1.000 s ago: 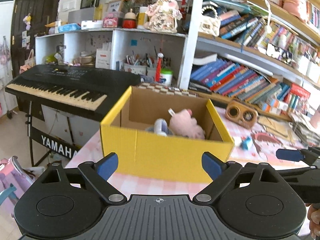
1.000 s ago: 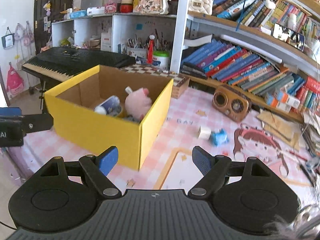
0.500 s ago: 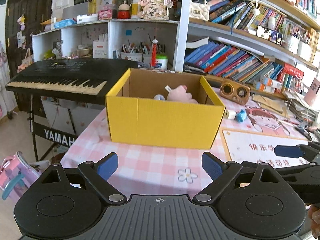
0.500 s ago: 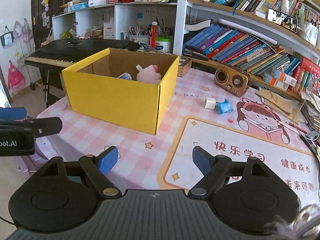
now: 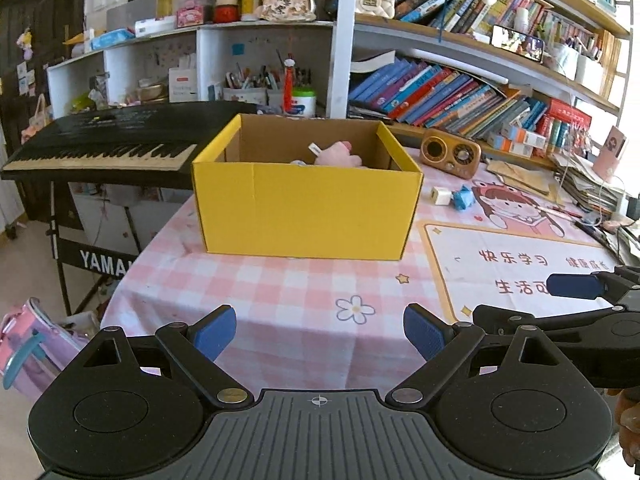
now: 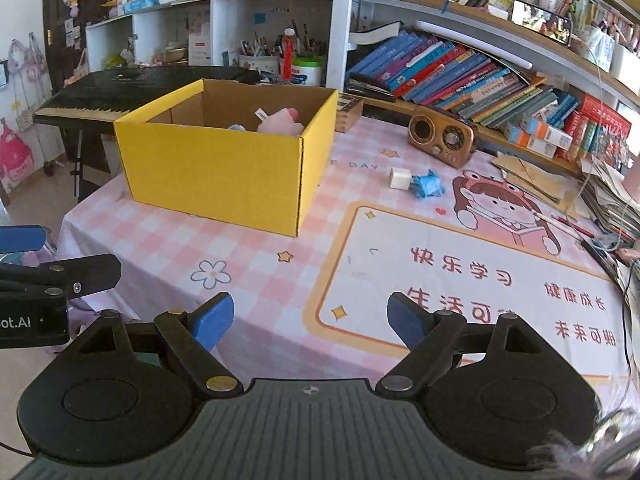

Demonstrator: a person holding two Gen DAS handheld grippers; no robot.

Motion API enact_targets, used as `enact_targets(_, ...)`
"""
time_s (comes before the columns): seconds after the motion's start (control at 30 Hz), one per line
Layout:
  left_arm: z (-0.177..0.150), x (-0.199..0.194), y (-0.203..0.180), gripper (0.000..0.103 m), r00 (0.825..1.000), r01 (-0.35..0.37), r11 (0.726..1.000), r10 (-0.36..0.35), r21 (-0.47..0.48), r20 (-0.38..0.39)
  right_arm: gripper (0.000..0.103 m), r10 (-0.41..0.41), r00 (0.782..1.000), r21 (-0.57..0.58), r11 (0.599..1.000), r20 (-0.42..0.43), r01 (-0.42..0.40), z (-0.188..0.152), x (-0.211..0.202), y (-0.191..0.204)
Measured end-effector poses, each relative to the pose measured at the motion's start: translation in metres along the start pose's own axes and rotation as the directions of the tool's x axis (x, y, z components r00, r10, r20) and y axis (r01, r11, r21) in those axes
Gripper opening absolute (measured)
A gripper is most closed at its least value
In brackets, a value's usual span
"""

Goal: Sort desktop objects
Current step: 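Move both open tools back from the box toward the desk items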

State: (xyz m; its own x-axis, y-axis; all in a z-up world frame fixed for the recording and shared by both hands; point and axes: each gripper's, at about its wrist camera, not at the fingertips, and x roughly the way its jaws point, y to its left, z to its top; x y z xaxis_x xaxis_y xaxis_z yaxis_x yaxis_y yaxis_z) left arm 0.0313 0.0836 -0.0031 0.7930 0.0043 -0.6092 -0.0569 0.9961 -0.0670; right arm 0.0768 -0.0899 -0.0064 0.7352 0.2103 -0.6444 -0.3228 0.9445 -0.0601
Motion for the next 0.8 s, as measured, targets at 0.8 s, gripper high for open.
enact_targets(0.8, 0.006, 0.034, -0.05, 0.093, 0.983, 0.167, 0.982, -0.159, 0.089, -0.09, 0.085, -0.109, 0.992, 0.101, 0.988, -0.058, 0.114, -0.019, -0.002, -0.047)
